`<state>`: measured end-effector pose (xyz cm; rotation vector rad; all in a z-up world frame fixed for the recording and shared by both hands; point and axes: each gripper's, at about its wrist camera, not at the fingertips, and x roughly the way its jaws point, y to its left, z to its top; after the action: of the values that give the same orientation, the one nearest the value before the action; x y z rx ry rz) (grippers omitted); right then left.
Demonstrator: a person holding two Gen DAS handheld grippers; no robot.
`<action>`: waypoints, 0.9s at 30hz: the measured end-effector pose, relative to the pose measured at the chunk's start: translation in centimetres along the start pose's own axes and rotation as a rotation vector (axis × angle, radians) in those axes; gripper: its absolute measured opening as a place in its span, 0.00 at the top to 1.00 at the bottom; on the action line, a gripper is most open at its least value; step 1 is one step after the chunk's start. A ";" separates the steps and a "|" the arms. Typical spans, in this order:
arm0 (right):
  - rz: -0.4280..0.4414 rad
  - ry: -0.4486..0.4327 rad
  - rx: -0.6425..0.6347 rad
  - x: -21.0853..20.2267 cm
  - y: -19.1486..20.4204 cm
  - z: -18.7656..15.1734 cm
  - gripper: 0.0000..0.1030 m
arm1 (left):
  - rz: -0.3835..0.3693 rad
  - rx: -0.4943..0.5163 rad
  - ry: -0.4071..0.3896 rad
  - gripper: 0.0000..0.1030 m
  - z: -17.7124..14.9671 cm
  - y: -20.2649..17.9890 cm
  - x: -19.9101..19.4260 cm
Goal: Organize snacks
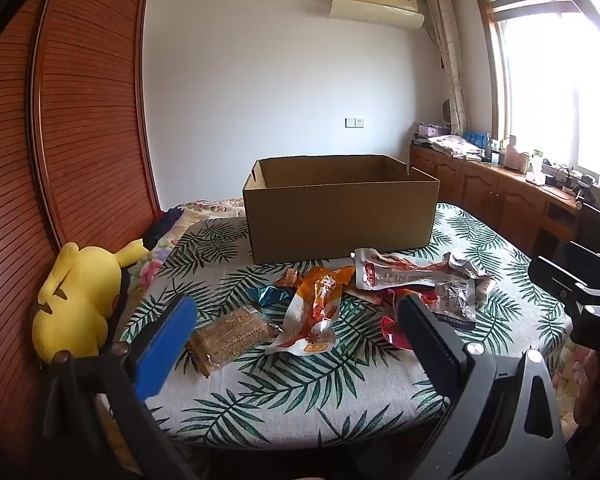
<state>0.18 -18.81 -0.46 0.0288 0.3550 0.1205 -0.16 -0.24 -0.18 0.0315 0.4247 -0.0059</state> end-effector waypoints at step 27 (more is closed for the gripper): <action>-0.012 -0.001 0.002 0.1 -0.1 0.1 0.00 | -0.002 0.002 -0.003 0.01 0.5 0.2 -0.3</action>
<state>0.37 -18.94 -0.42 0.0283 0.3539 0.1085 -0.21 -0.01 0.36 0.0331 0.4222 -0.0086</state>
